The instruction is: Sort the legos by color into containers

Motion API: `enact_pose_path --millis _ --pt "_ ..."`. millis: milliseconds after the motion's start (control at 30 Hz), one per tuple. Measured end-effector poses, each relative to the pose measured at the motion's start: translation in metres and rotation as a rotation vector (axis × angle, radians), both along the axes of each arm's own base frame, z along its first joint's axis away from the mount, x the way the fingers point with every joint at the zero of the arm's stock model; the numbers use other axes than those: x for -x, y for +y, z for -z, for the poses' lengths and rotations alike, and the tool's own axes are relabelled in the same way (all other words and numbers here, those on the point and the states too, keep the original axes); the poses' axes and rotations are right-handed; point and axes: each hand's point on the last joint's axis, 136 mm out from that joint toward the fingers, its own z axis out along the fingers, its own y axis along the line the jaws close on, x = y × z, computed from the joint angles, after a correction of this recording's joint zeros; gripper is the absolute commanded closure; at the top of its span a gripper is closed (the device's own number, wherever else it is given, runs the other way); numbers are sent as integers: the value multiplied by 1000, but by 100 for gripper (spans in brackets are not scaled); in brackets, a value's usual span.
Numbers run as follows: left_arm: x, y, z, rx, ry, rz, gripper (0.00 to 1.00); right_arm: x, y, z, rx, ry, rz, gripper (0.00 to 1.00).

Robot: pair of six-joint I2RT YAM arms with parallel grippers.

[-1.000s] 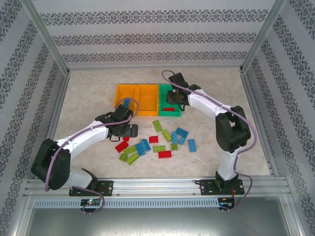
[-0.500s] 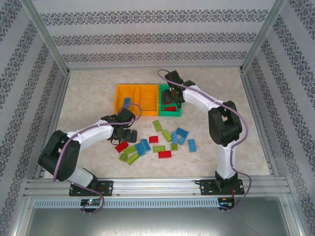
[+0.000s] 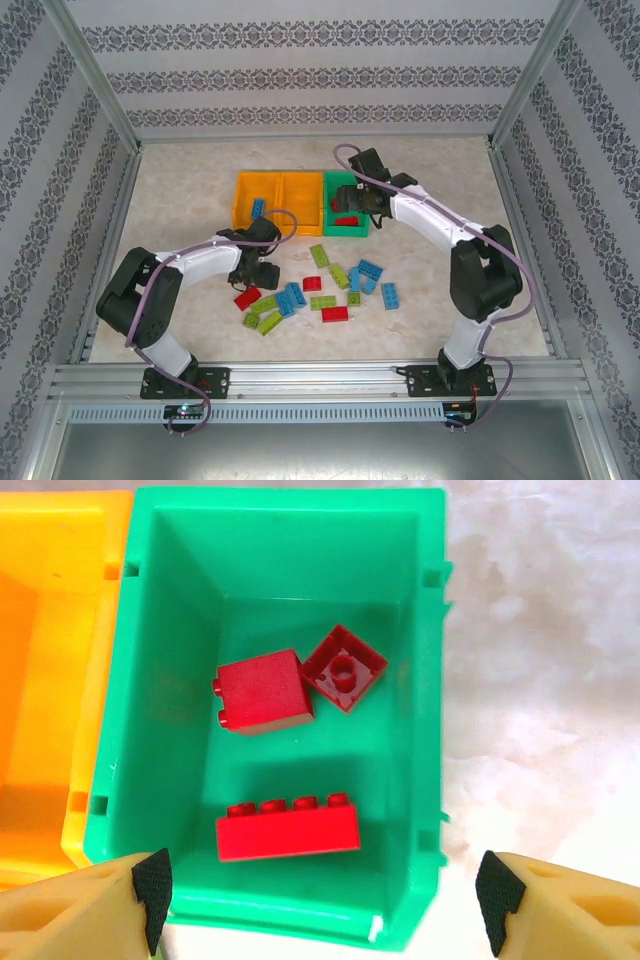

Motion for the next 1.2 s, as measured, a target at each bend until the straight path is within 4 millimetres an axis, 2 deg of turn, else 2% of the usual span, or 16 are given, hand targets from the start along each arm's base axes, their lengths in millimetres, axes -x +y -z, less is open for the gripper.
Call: enact_pose_path --millis 100,333,433,567,700,833,967,1067,1200 --pt "-1 -2 0 7 7 5 42 7 -13 -2 -3 -7 26 17" --pt "-5 -2 0 15 2 -8 62 25 -47 9 10 14 91 17" --pt "-7 -1 -1 18 0 -16 66 32 -58 10 13 14 110 17" --pt "-7 -2 -2 20 3 -20 66 41 -69 10 12 6 128 17" --pt "-17 -12 -8 57 -8 -20 66 56 -75 14 13 5 133 16" --pt "-41 -32 -33 133 -72 -9 66 72 -80 21 10 5 135 16" --pt "-73 -60 -73 245 -167 14 66 88 -84 24 6 0 131 16" --pt "-98 -85 -101 341 -223 39 66 100 -79 26 -2 -4 113 16" --pt "-131 -118 -119 443 -253 67 66 113 -77 37 -6 14 114 16"
